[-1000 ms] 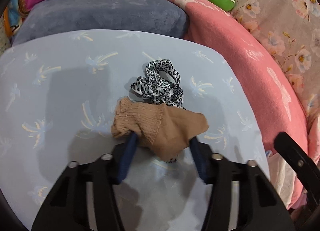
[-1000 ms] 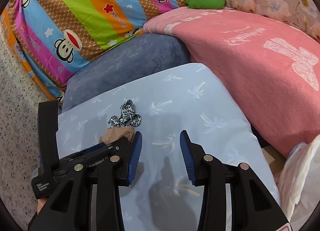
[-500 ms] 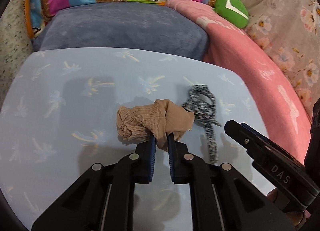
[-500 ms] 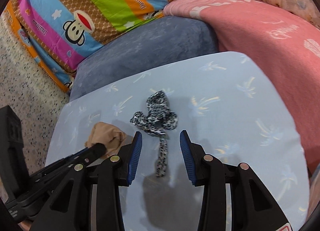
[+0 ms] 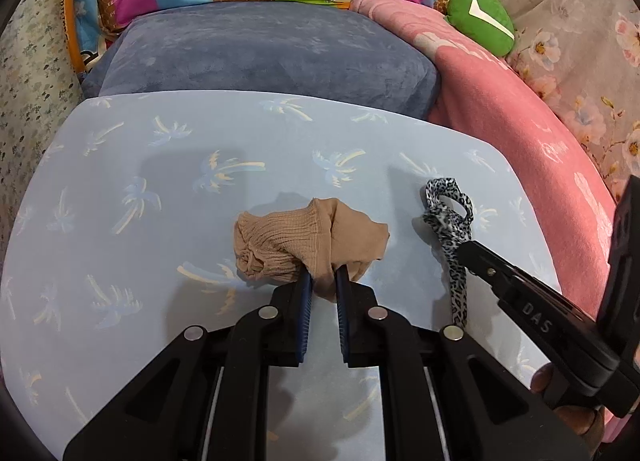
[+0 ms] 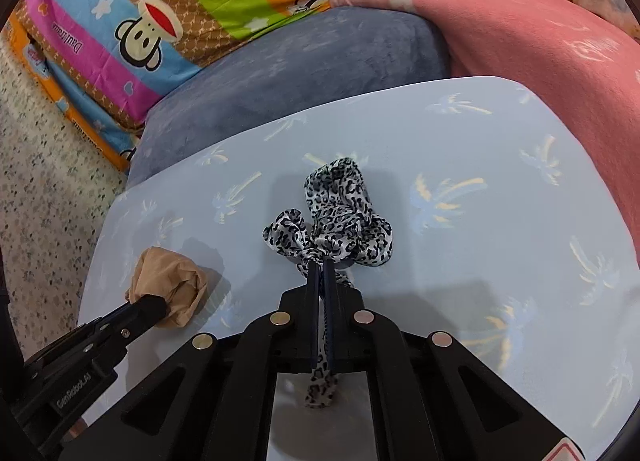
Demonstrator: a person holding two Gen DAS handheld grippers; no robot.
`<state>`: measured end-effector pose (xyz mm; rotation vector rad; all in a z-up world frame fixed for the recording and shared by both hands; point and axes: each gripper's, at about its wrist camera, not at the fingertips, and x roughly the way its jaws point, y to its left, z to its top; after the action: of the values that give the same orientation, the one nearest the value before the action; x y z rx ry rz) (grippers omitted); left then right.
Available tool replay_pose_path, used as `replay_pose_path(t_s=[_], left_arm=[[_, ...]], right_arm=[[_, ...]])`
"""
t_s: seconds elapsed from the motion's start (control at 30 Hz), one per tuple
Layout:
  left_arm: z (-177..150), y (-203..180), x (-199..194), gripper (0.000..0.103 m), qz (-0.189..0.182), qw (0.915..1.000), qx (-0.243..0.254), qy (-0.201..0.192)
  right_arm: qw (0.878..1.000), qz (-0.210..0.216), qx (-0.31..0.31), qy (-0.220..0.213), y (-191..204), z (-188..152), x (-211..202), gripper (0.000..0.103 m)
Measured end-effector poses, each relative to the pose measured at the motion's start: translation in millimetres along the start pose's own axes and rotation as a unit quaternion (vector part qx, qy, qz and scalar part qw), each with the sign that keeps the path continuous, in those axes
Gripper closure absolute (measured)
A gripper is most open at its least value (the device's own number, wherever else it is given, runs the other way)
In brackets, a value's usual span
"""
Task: Collect trash
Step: 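Grasp the tan stocking with the left tool while the right tool grasps the leopard scrunchie, then carry stocking and scrunchie over the wastebasket and open both tools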
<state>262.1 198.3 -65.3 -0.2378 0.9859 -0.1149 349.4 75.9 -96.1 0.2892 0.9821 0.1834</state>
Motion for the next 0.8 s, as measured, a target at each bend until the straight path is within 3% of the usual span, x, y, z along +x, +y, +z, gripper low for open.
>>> replay_pose_path(t_s=[0.27,0.8], left_arm=[[-11.0,-34.1,-20.7,0.092,-0.014,0.9996,0.025,-0.006],[-51.6,-149.1,-88.9,0.092,-0.062,0.9908,0.114,-0.038]], right_arm=[[0.999,-0.005,0.004,-0.046,-12.7,-14.5,-51.6,0.1],[0.988,-0.018,0.037,-0.148,-61.7,-58.2,-215.7,0.1]])
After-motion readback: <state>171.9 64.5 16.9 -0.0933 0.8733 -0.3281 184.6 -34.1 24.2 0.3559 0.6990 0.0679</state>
